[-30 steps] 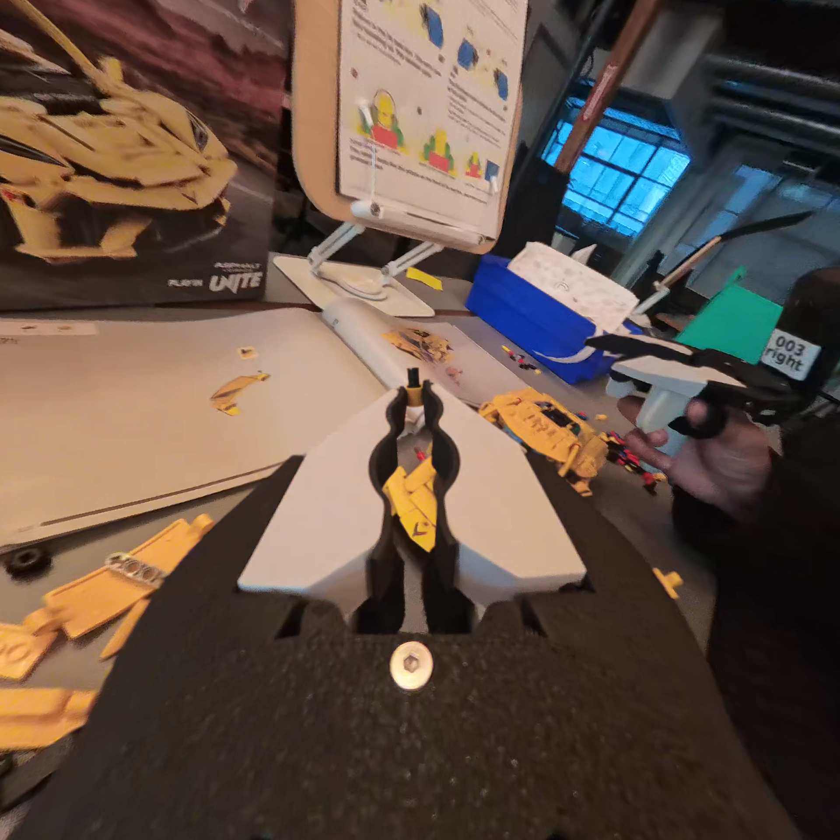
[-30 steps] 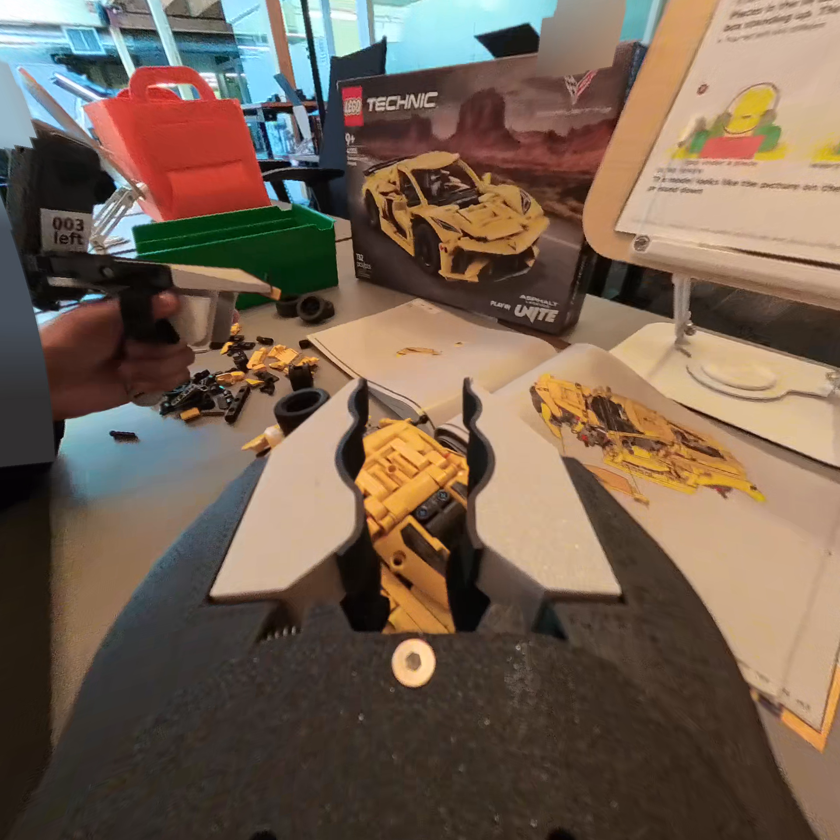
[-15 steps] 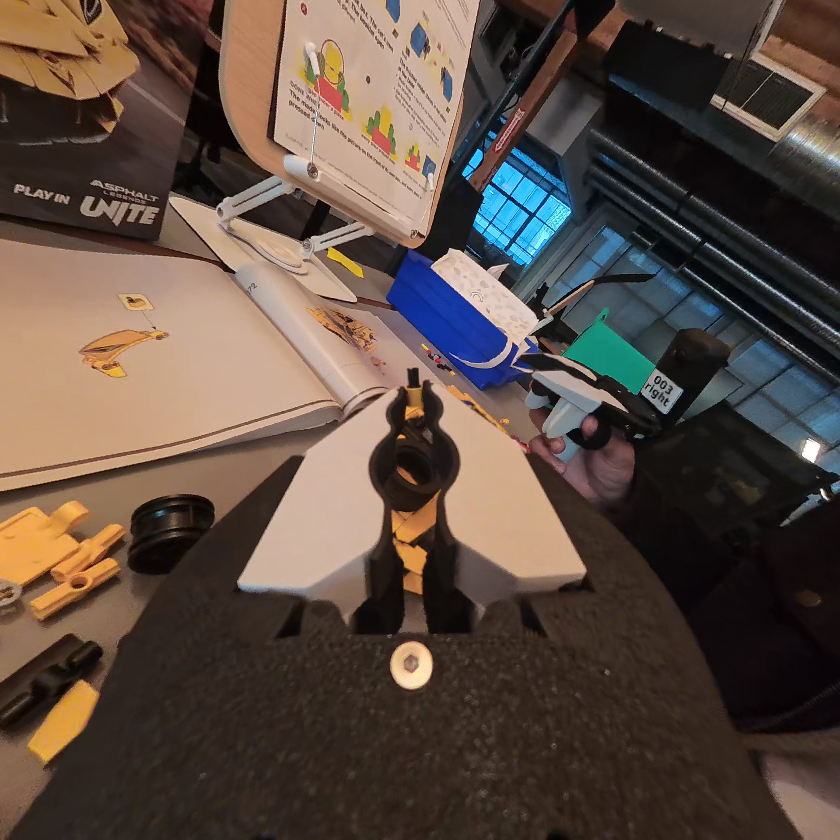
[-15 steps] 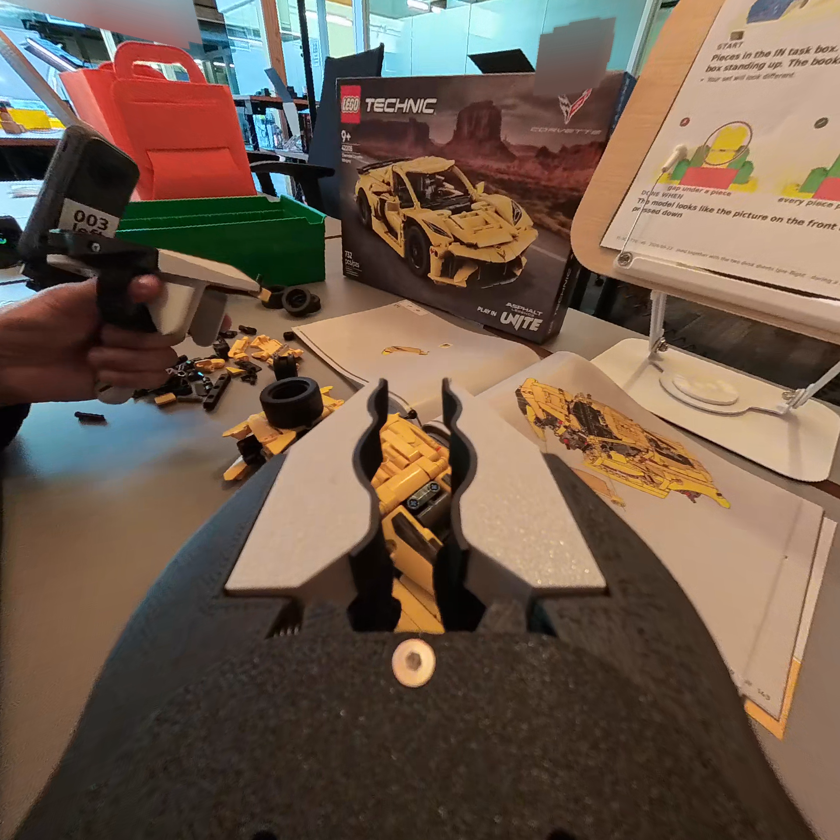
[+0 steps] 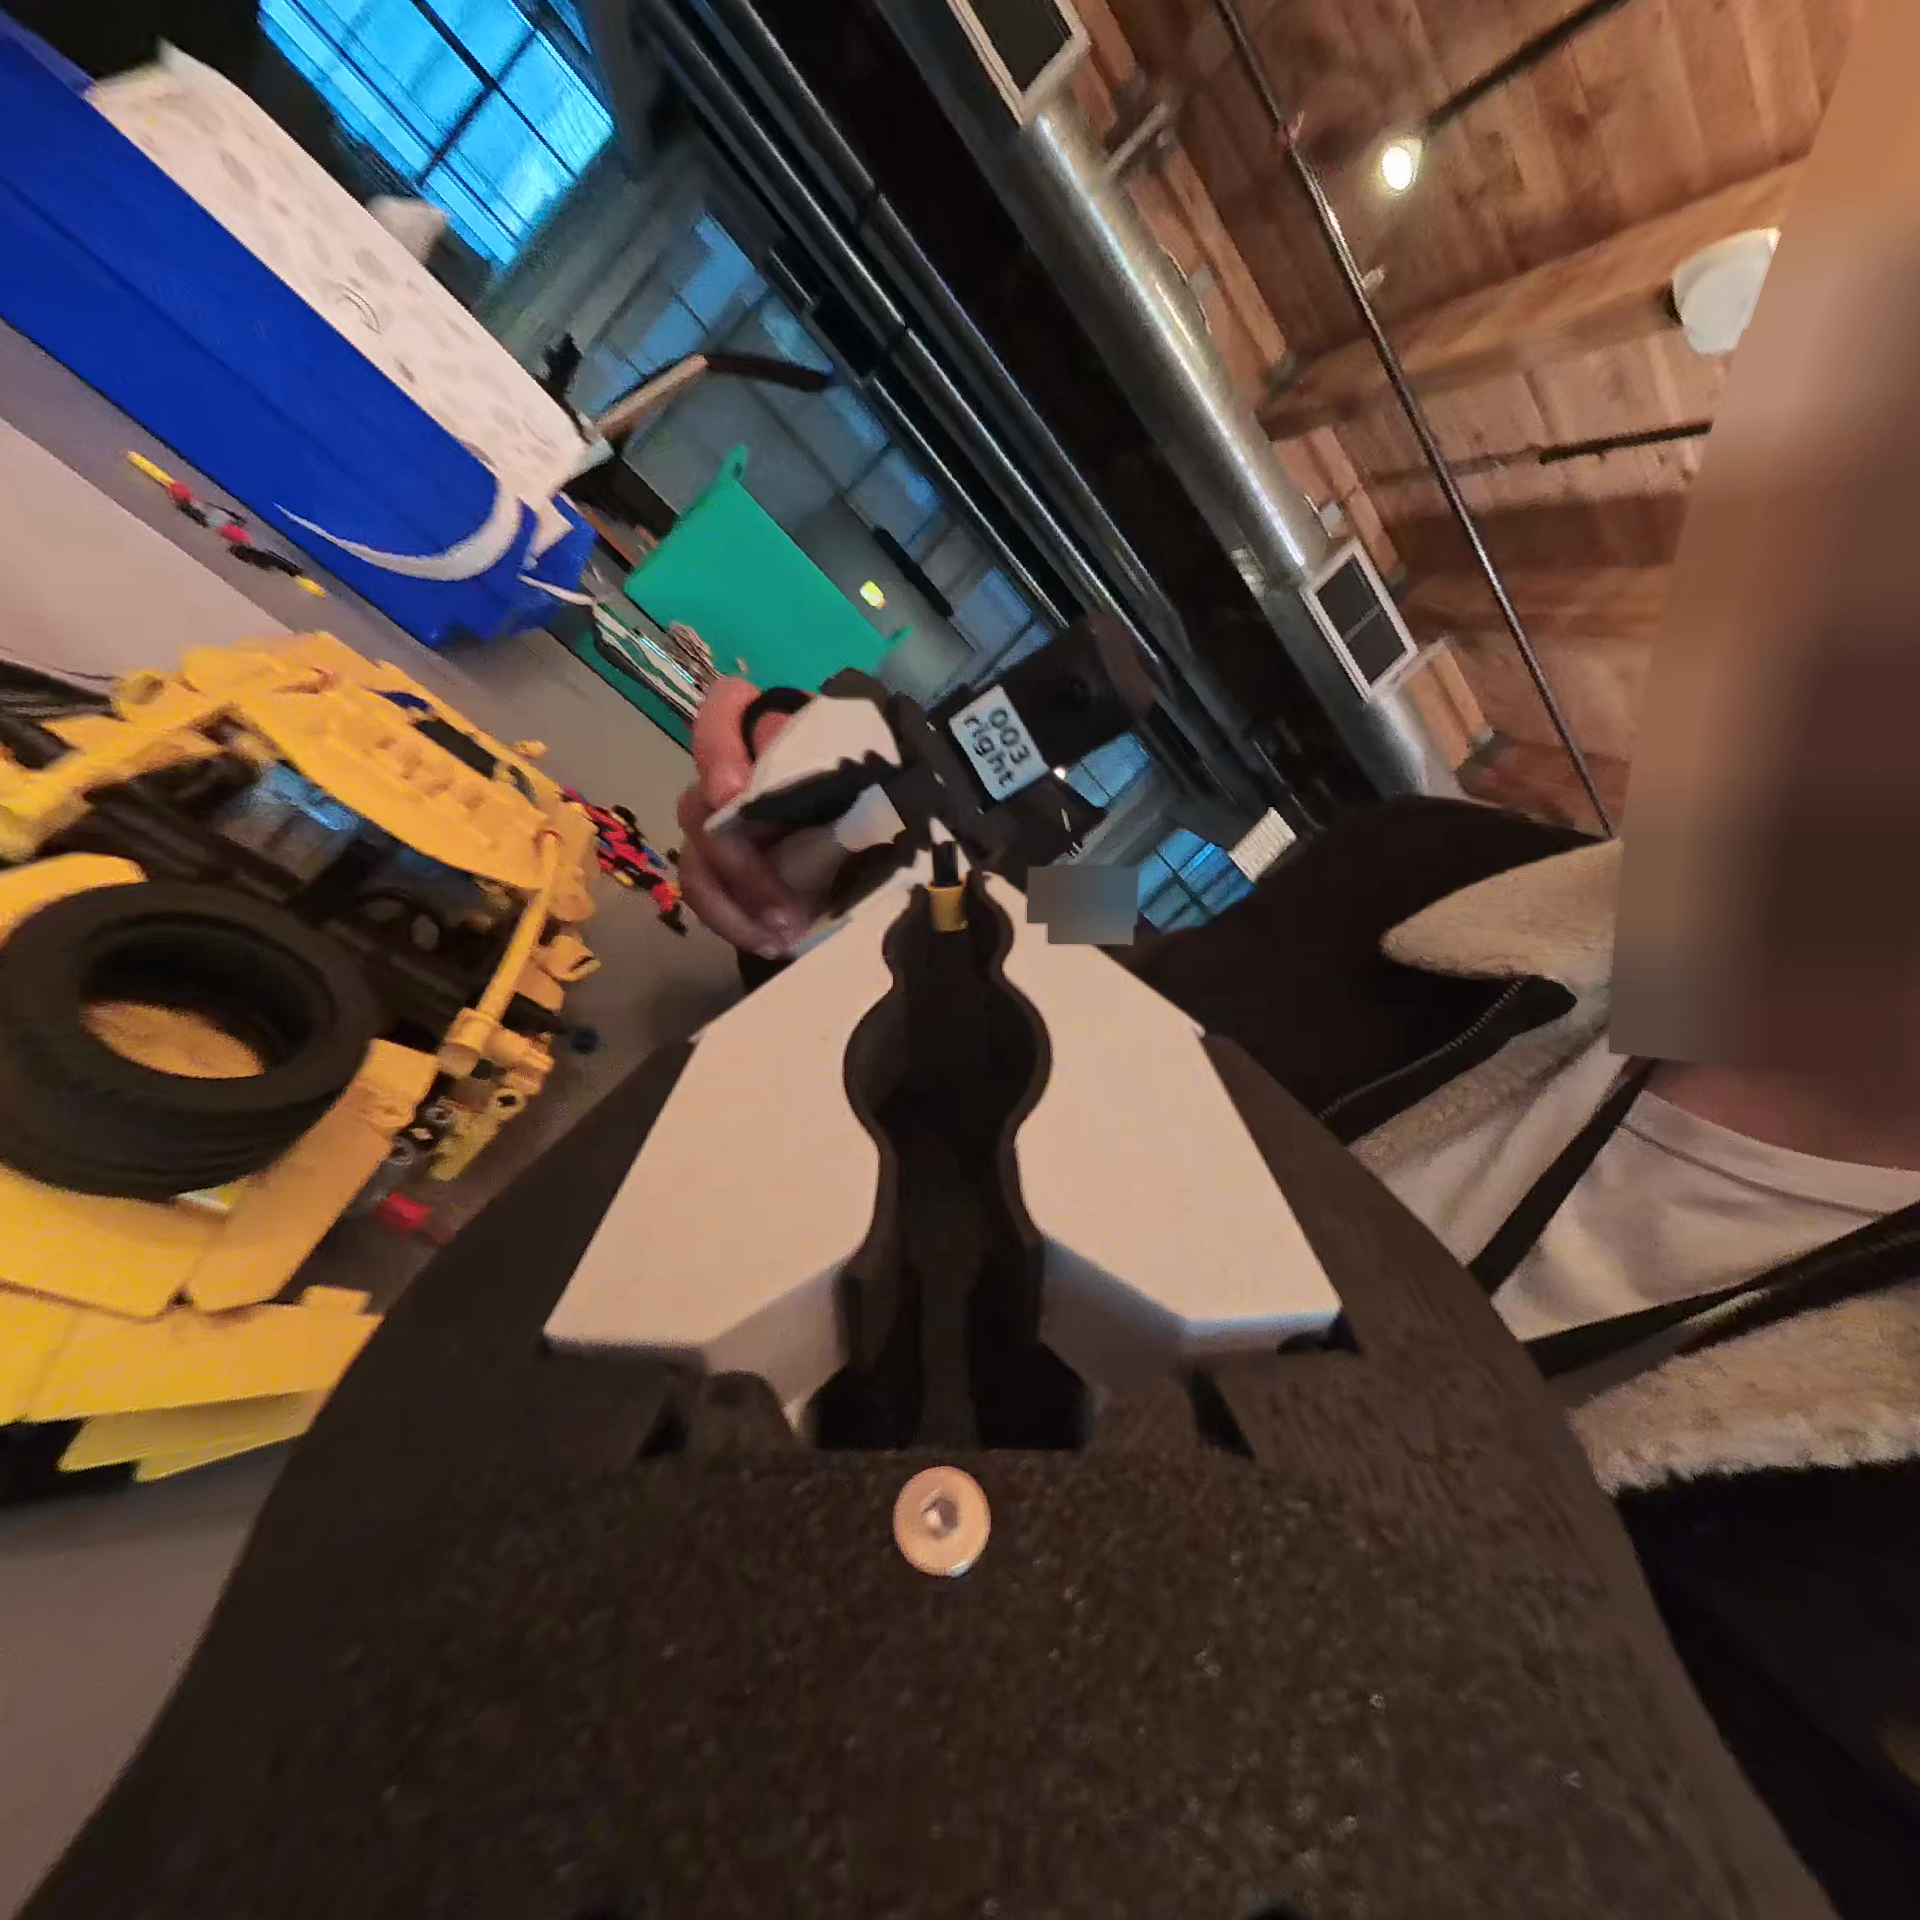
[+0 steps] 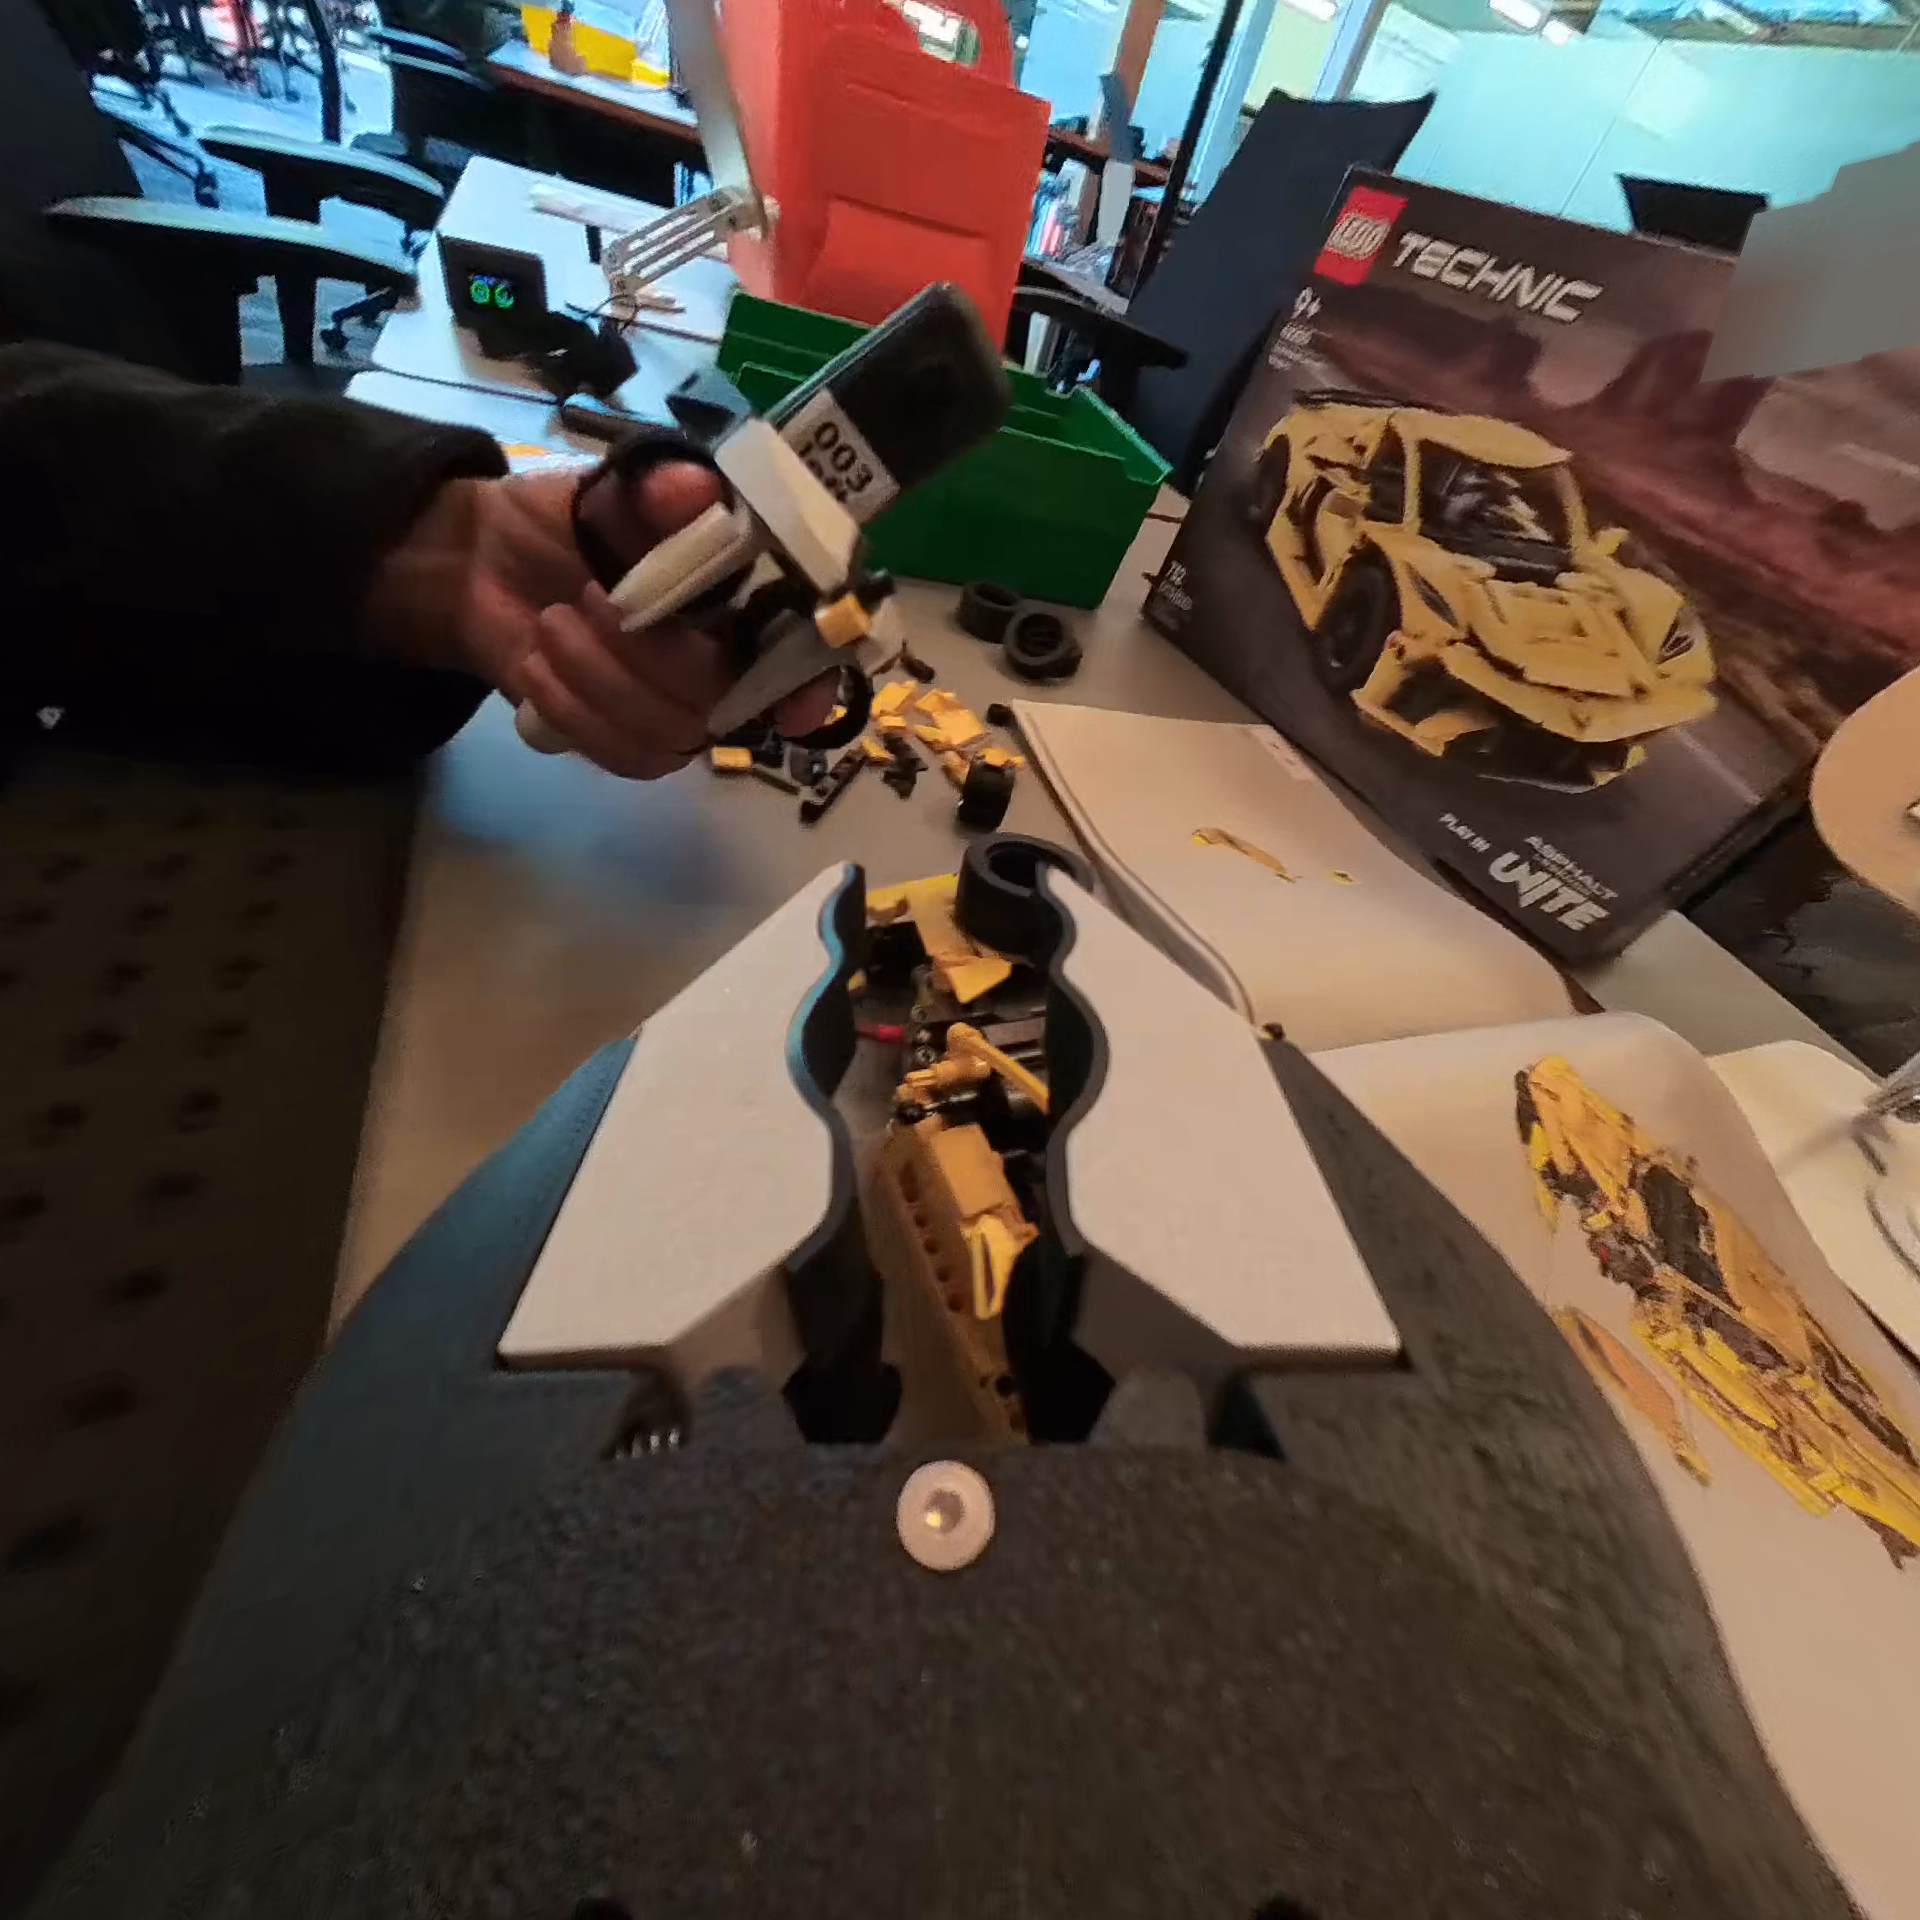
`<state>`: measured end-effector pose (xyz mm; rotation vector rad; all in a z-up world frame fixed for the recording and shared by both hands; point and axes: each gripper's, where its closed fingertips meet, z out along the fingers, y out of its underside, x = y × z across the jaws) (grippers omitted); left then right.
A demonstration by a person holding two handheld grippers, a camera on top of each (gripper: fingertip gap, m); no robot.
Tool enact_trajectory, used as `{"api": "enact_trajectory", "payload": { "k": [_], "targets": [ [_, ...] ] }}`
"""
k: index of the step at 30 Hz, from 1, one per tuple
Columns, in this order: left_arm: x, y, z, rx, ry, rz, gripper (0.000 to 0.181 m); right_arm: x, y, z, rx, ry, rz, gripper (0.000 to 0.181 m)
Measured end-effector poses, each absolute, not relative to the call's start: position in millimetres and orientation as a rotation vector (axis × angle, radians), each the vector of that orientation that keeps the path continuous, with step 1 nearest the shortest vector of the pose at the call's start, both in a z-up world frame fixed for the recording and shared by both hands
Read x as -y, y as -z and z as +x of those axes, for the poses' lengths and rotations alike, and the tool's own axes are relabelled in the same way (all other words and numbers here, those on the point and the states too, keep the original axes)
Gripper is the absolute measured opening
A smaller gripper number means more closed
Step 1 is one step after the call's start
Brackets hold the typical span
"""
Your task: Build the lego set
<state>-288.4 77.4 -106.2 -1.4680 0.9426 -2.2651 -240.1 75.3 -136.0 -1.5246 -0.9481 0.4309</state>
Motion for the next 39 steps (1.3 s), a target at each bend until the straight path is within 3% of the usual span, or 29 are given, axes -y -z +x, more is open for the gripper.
{"api": "enact_trajectory", "payload": {
  "k": [7, 12, 17, 29, 32, 35, 39],
  "targets": [
    [-33.1, 121.3, -261.6, -0.982, 2.257, -1.661, 0.006, -21.8, 150.0, -233.6, 1.006, -0.58, -1.724, 0.037],
    [6.9, 140.9, -225.6, -1.093, 2.167, -1.774, 0.007, 17.0, 170.2, -227.8, 0.904, -0.506, -1.773, 0.026],
    [-14.9, 166.5, -228.1, -1.151, 1.858, -1.788, 0.007, 18.0, 197.1, -194.1, 0.872, -0.341, -1.902, 0.023],
    [-13.9, 171.4, -230.0, -1.19, 1.829, -1.764, 0.006, 8.7, 202.2, -172.7, 0.567, -0.711, -2.095, 0.012],
    [-31.3, 181.1, -235.2, -1.174, 1.675, -1.815, 0.006, 31.7, 210.0, -174.8, 0.457, -0.981, -2.323, 0.029],
    [-37.5, 190.9, -237.0, -1.217, 1.539, -1.838, 0.006, 29.8, 219.4, -172.8, 0.36, -0.944, -2.418, 0.021],
    [-37.7, 194.6, -235.8, -1.252, 1.467, -1.828, 0.007, 33.9, 243.5, -175.5, 0.388, -0.803, -2.58, 0.026]
  ]
}}
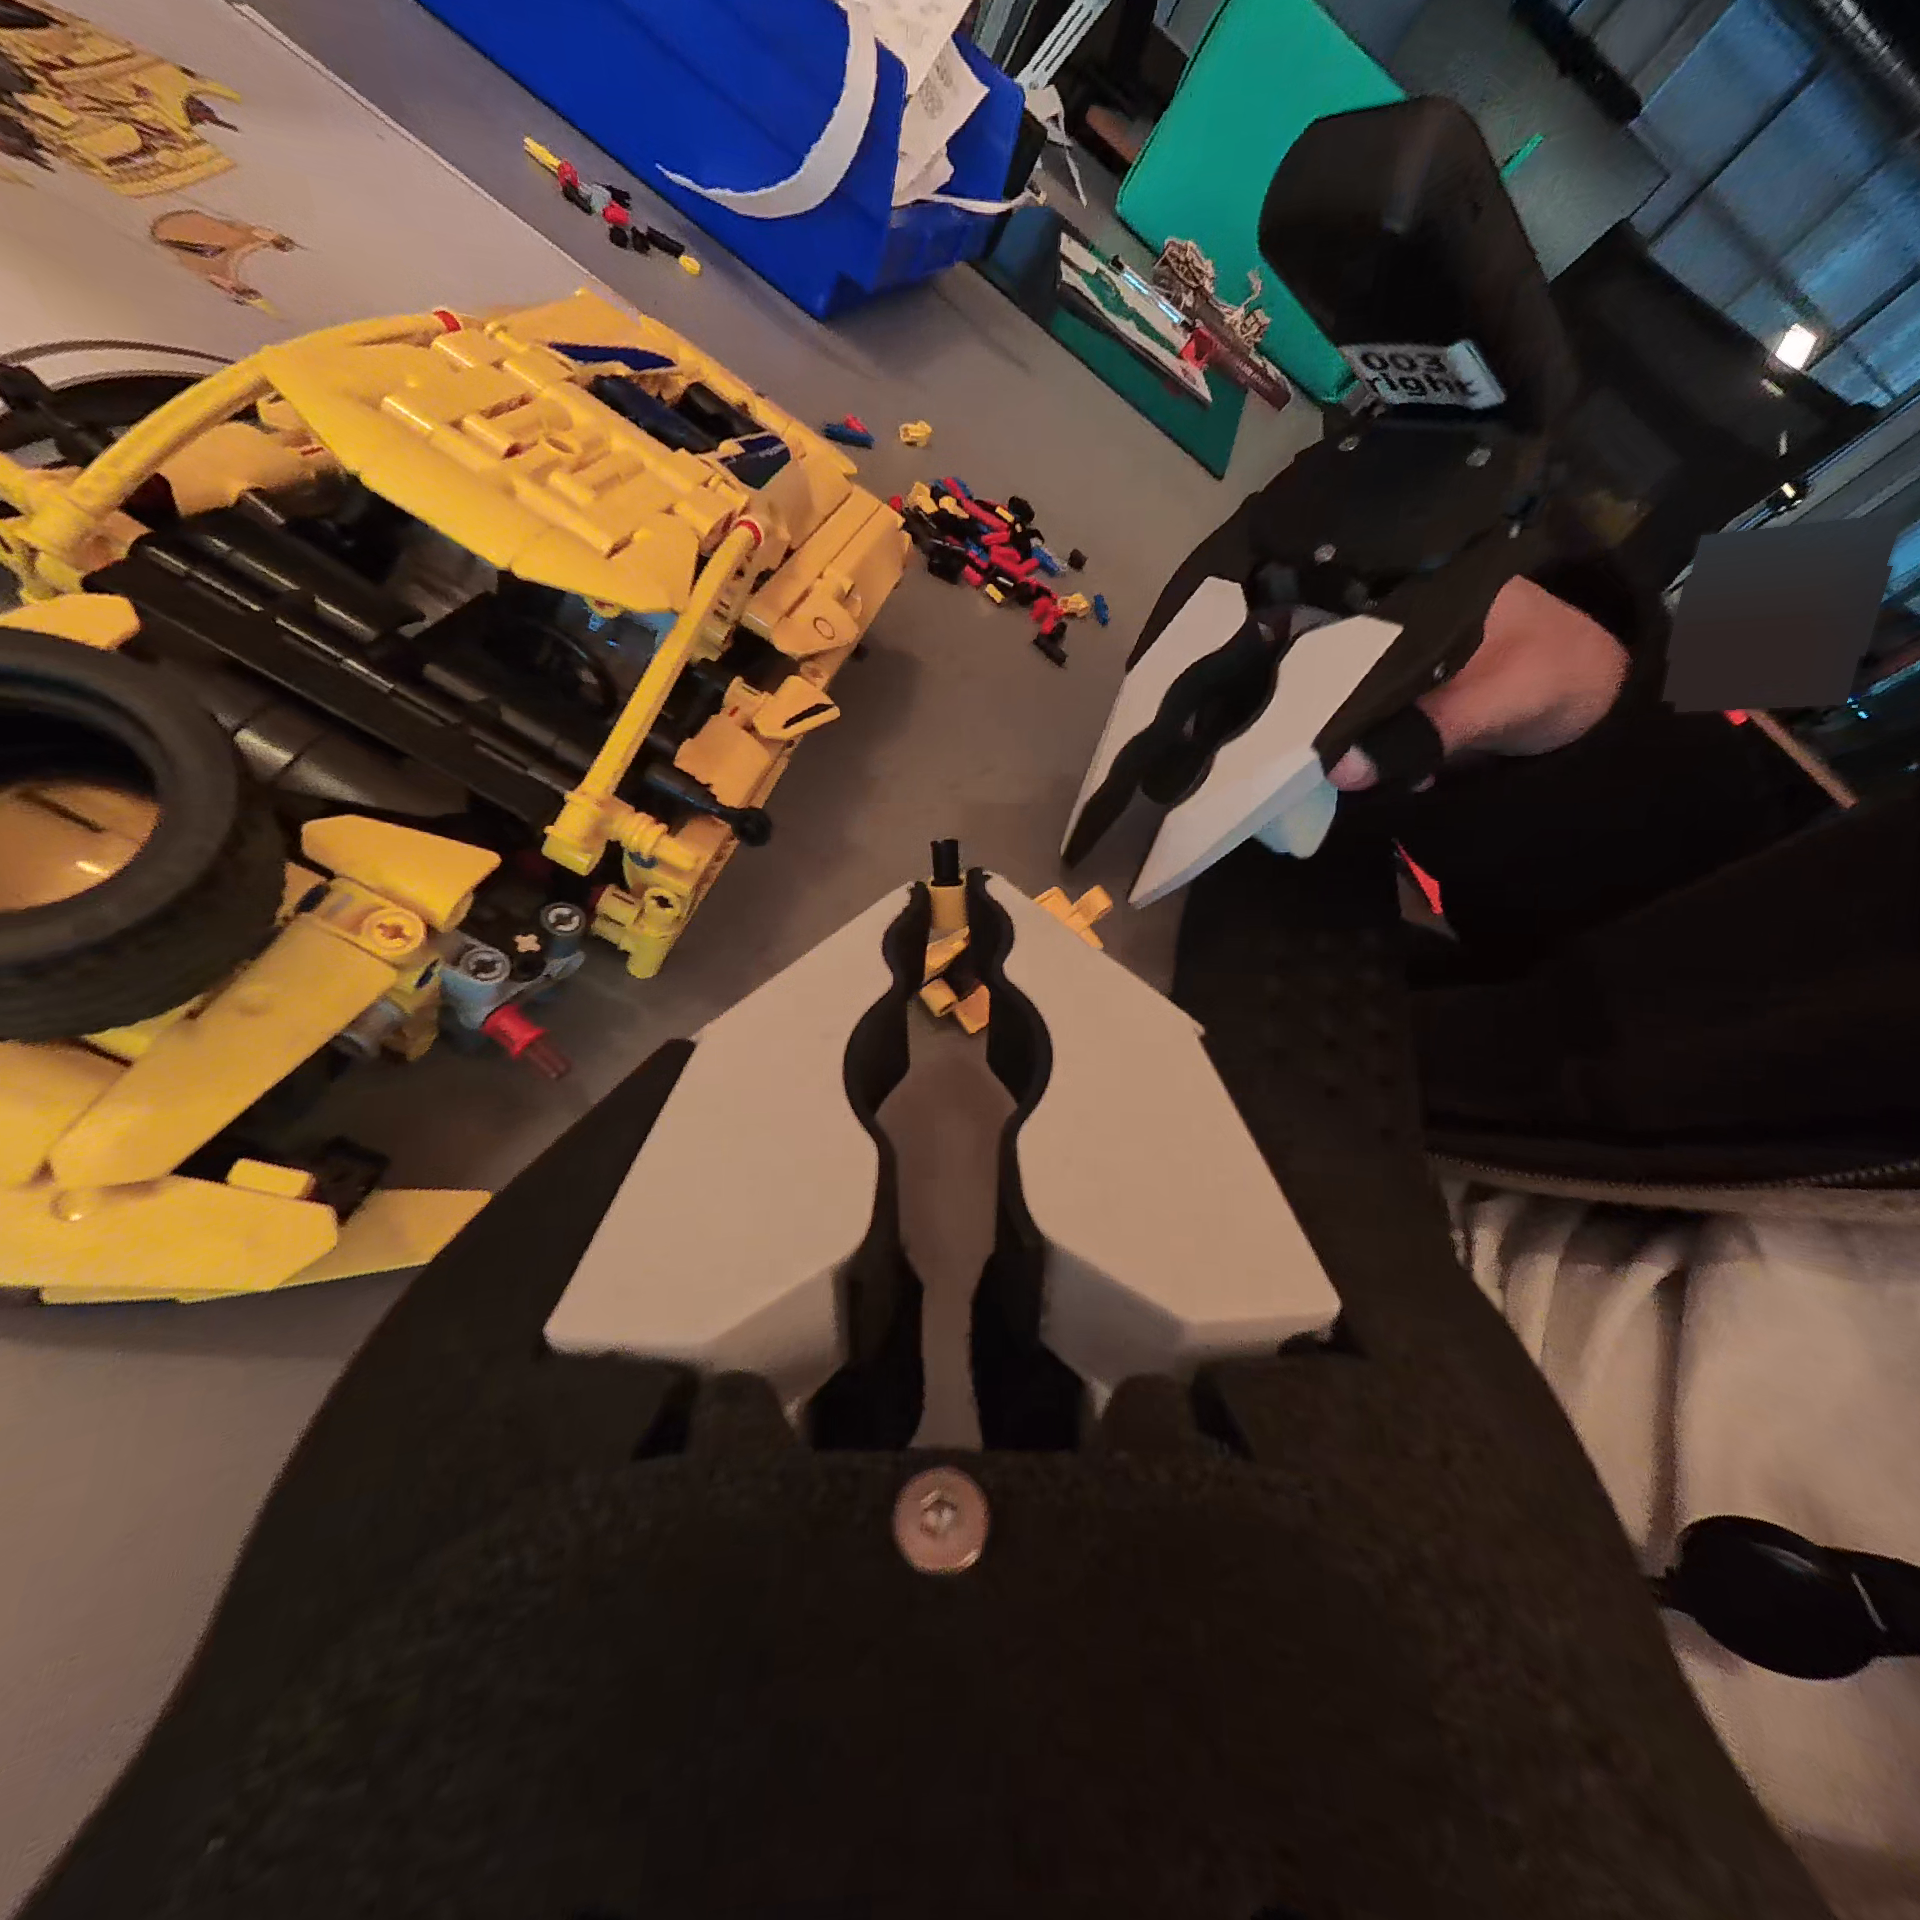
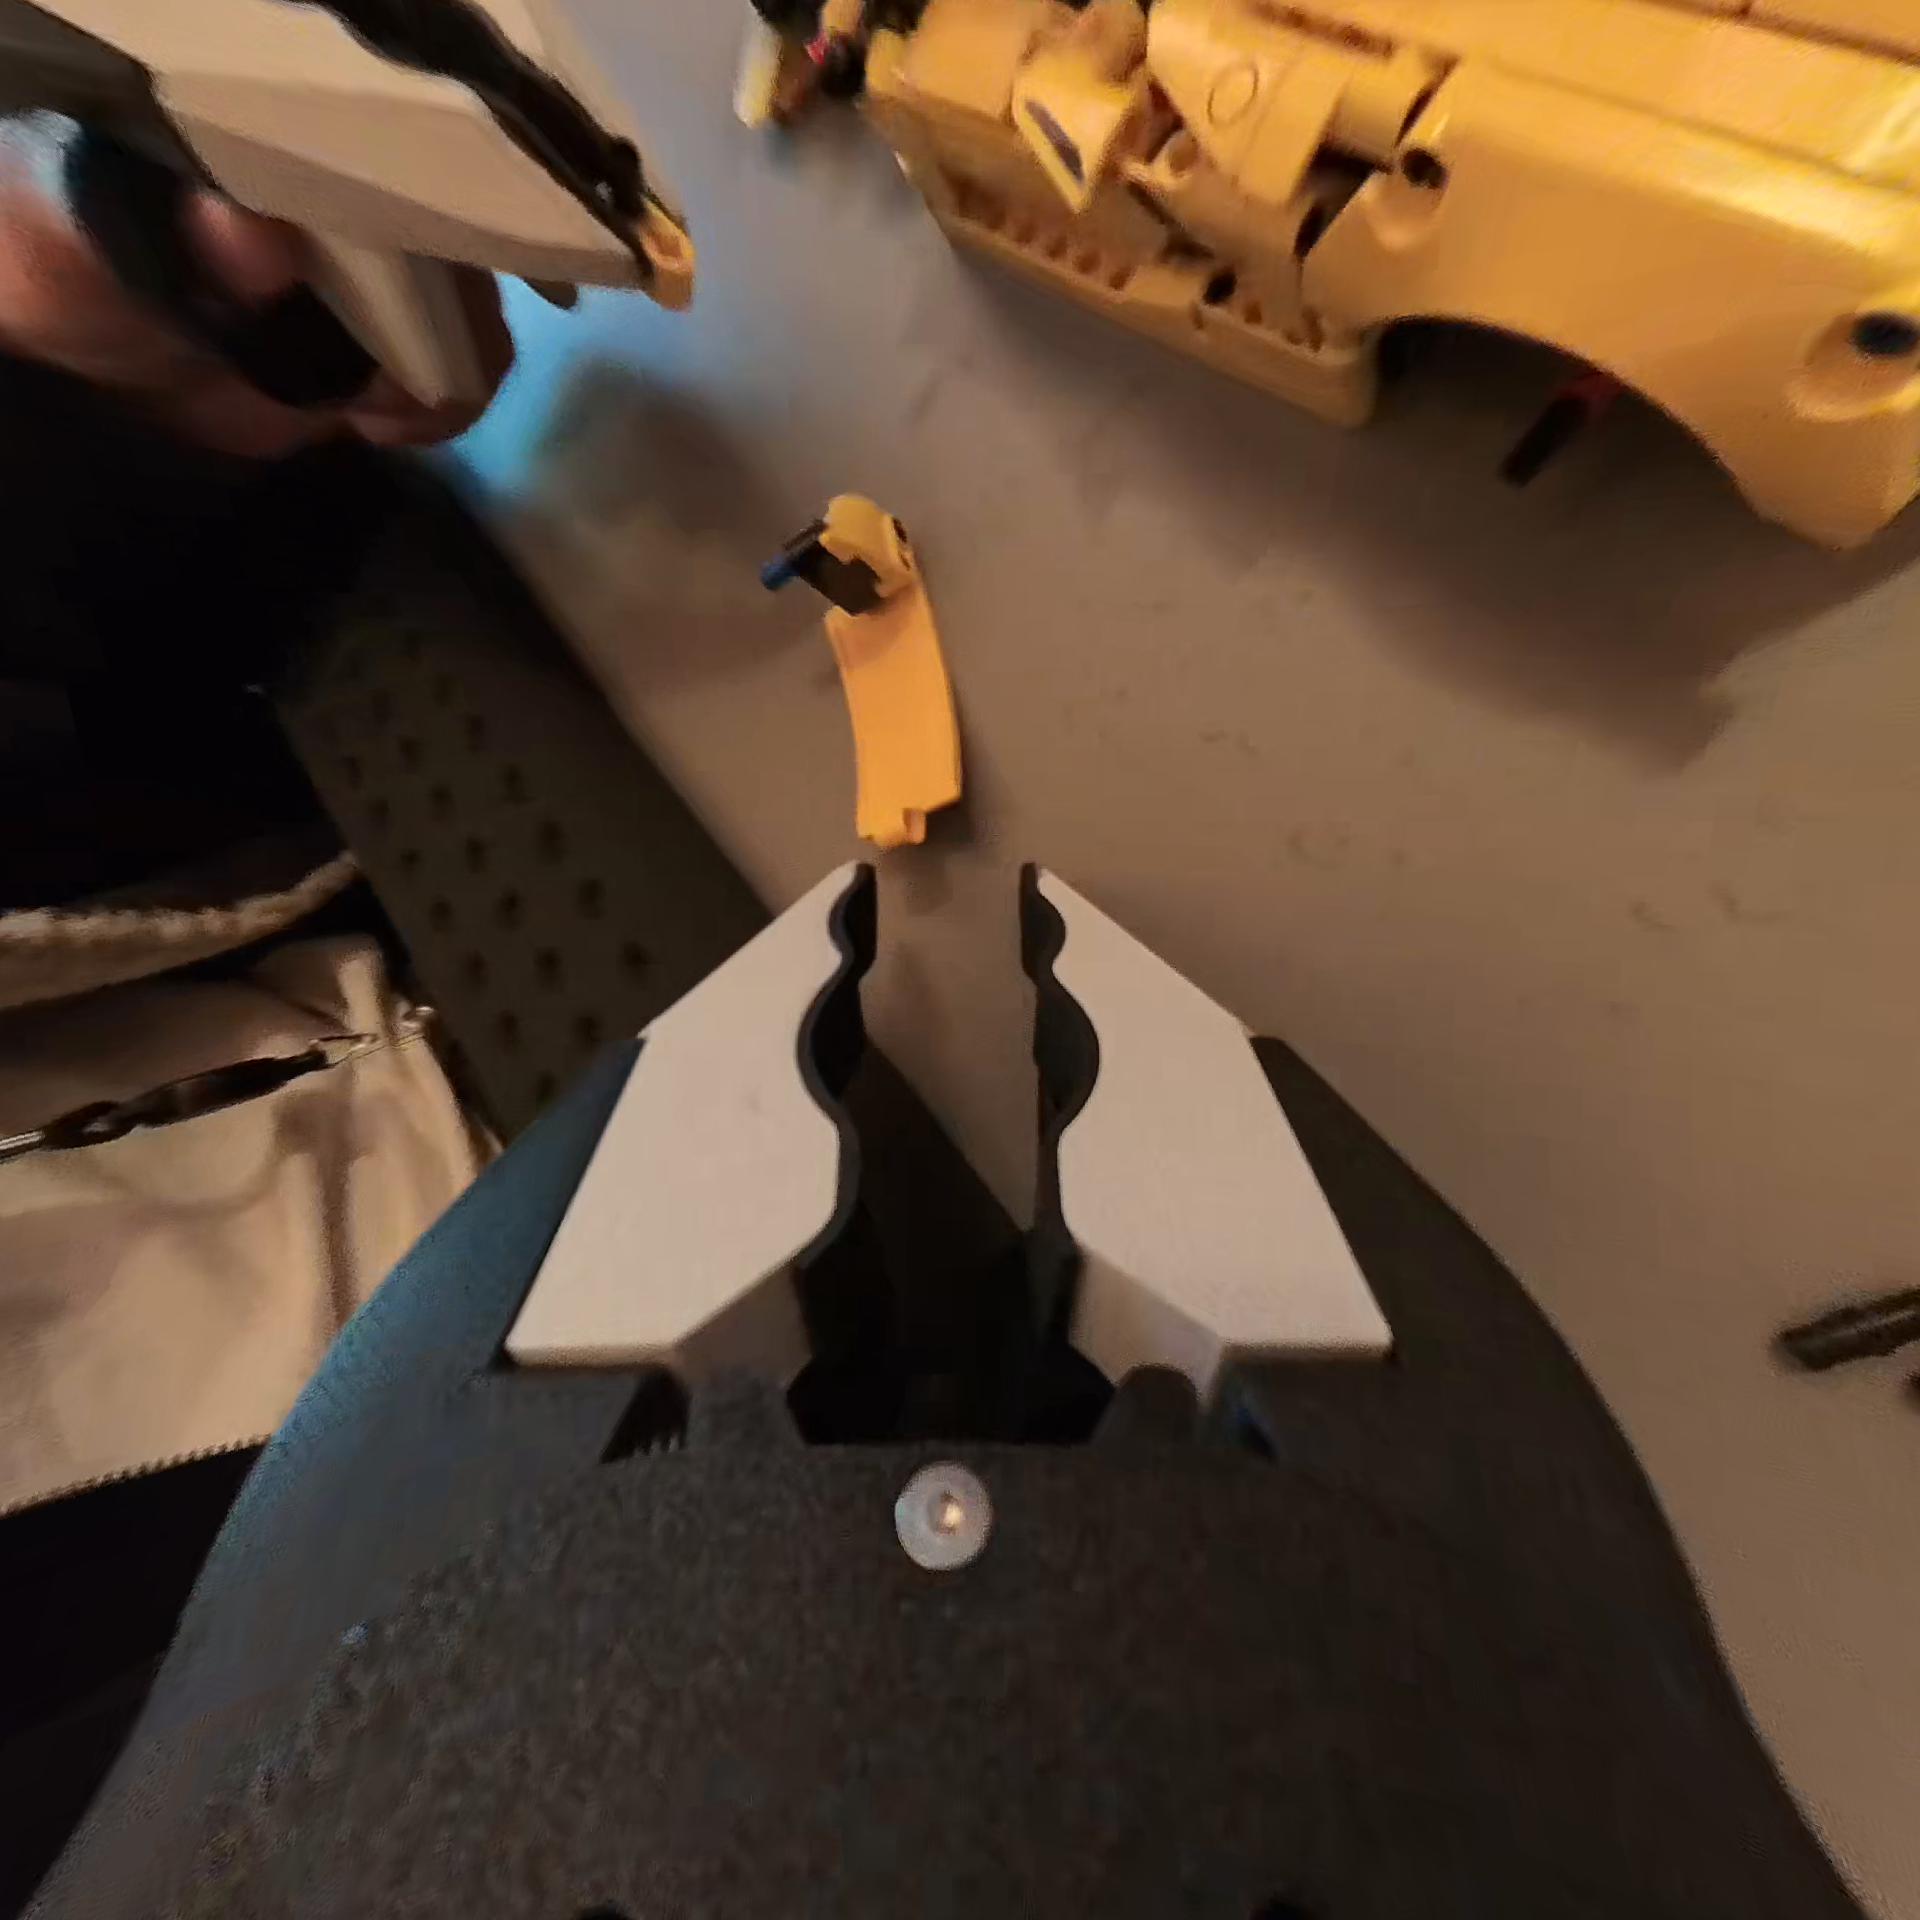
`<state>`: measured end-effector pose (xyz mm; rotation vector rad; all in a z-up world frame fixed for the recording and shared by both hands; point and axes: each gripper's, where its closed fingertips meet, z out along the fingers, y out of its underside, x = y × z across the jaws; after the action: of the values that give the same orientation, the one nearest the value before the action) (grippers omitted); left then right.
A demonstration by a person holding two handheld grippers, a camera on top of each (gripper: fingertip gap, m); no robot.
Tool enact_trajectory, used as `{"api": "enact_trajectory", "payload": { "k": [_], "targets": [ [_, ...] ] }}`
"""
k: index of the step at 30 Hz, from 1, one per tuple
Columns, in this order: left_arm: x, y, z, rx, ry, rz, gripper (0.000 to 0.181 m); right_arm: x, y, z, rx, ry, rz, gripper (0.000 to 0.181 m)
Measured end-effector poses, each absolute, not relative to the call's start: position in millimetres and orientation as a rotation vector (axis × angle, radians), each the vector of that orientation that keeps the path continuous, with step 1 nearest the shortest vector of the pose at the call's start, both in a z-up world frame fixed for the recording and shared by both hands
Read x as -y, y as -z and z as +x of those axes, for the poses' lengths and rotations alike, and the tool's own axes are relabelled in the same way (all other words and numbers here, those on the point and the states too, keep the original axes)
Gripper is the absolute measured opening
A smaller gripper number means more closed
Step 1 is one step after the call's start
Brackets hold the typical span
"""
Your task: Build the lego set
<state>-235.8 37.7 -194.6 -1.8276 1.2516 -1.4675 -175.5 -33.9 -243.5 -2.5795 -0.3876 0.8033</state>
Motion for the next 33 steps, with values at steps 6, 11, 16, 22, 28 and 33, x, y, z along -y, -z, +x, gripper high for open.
{"api": "enact_trajectory", "payload": {
  "k": [6, 11, 16, 22, 28, 33],
  "targets": [
    [-38.4, 189.9, -236.0, -1.219, 1.512, -1.819, 0.007, 28.3, 249.3, -190.2, 0.289, -0.874, -2.582, 0.022],
    [-35.1, 183.3, -235.7, -1.196, 1.59, -1.8, 0.007, 21.3, 253.0, -203.4, 0.346, -0.887, -2.539, 0.008],
    [-39.8, 162.4, -241.0, -1.043, 1.818, -1.761, 0.006, -4.6, 230.0, -201.1, 0.734, -0.325, -2.242, 0.007],
    [-47.7, 143.1, -248.7, -0.834, 2.092, -1.716, 0.007, -19.7, 179.7, -193.6, 0.993, 0.451, -1.65, 0.007],
    [-43.8, 145.2, -247.6, -0.859, 2.093, -1.724, 0.006, -18.4, 190.3, -206.2, 1.205, 0.535, -1.525, 0.007],
    [-33.3, 147.4, -245.1, -0.885, 2.161, -1.74, 0.007, -21.0, 201.5, -208.3, 1.285, 0.542, -1.496, 0.007]
  ]
}}
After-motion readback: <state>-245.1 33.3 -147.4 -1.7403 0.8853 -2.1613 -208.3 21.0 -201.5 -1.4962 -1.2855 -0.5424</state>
